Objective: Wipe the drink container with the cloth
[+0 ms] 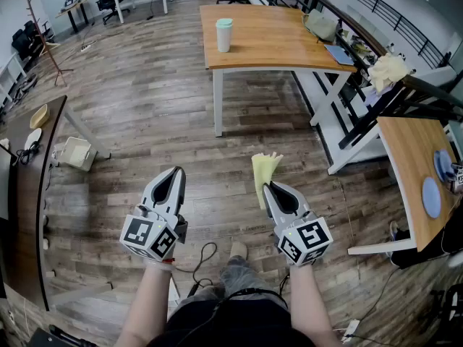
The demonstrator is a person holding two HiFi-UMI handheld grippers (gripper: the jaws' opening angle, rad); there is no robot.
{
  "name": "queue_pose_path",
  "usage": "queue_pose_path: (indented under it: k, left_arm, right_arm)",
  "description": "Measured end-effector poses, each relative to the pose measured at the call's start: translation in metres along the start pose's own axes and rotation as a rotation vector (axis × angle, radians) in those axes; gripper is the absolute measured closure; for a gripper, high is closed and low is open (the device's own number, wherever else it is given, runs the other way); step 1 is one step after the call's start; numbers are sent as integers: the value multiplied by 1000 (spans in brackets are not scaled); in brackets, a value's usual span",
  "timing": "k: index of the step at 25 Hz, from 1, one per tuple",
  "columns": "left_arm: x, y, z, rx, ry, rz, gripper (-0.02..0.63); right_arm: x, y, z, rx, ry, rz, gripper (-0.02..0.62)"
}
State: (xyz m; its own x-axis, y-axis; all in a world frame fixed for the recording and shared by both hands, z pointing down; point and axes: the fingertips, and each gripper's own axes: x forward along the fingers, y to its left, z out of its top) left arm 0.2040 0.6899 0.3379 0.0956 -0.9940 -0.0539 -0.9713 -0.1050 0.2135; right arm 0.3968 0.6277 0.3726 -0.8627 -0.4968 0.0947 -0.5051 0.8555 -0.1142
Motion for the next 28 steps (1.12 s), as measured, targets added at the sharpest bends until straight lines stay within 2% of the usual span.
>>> queue_pose_path:
  k: [6,13,19,24,28]
  left_arm:
    - [61,15,-4,10,5,40,609]
    - [104,30,-5,14,-27,109,609]
    - [131,26,-12,39,-10,94,609]
    - [154,39,-11,59,-14,97,609]
    - [187,55,-21,46,-4,73,609]
  right_arm:
    - [42,-61,11,-4,6,33,563]
    - [71,-111,24,-12,-5,90,563]
    - [83,-125,29,6,-12,109,562]
    - [106,-127,30,-7,-3,133,561]
    - [133,-146,28,0,6,116,561]
